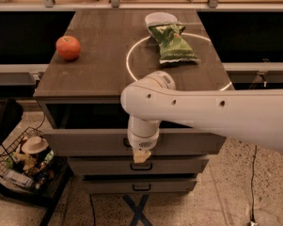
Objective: Open top drawer
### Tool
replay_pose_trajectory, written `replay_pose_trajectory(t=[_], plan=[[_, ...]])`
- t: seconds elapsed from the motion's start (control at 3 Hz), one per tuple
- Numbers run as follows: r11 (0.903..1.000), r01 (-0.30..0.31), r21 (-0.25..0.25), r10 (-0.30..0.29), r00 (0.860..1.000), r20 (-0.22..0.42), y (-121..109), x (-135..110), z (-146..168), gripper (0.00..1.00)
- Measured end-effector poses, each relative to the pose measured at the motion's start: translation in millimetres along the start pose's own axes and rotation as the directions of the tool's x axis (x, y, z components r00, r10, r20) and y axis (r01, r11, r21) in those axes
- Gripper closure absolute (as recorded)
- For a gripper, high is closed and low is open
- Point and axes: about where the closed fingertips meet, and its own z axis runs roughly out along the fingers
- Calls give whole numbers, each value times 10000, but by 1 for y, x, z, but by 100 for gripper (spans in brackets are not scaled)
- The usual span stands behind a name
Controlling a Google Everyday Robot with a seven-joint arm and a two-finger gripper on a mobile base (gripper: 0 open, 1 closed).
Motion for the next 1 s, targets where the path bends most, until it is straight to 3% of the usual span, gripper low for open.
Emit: replay_pose_trajectory(t=[0.33,0.67,1.0], plan=[[10000,7,2,-7,10000,-12,0,0,0,87],[10000,8,2,-8,10000,-13,1,0,0,100],[10000,11,6,-11,10000,-14,1,0,0,100]])
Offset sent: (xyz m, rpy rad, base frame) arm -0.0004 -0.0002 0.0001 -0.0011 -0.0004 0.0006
